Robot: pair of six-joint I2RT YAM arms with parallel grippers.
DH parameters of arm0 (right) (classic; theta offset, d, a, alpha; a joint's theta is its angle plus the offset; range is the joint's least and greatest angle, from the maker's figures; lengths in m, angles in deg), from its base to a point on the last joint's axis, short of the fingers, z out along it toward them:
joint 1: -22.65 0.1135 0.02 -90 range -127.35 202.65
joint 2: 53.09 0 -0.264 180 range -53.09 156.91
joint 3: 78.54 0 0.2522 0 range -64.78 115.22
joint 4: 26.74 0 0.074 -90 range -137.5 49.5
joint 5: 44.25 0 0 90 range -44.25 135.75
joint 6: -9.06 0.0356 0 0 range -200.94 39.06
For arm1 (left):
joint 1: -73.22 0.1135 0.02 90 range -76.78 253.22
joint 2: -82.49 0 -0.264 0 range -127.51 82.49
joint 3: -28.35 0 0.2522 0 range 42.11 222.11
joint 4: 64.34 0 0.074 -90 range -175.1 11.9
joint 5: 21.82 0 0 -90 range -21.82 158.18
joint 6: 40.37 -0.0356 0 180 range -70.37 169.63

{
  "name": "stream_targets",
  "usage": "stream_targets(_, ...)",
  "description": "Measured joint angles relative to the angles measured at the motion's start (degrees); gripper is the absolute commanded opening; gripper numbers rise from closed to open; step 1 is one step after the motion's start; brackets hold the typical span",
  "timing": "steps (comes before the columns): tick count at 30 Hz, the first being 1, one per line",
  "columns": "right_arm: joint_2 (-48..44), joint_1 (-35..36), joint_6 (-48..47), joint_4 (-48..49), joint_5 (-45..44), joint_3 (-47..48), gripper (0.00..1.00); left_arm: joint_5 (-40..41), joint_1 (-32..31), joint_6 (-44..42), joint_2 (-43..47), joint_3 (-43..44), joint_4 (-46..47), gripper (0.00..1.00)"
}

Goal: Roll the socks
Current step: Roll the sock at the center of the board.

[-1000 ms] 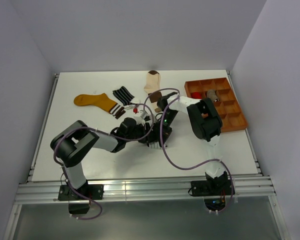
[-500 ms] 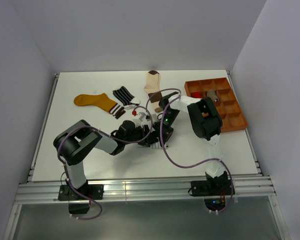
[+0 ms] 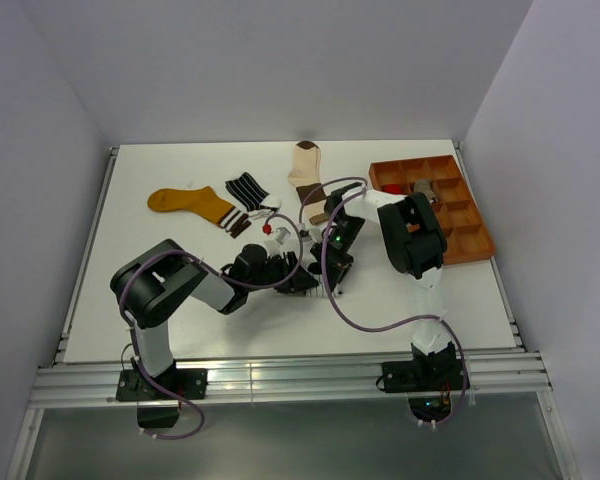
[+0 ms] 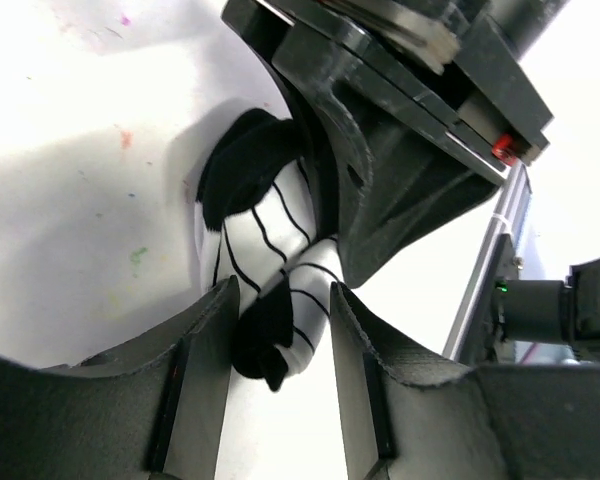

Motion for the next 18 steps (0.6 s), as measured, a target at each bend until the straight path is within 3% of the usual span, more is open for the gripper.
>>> stream_targets(7, 0.5, -1.0, 0.4, -0.7, 0.5, -0.3, 0.09, -1.5, 0.0, 0.9, 0.0, -0.3, 0.8, 0.46)
stream_targets(18, 0.5, -2.2, 0.8, -0.8, 1.3, -1.2, 0.09, -0.2, -1.1, 0.7, 0.0, 2.9, -6.3, 0.3)
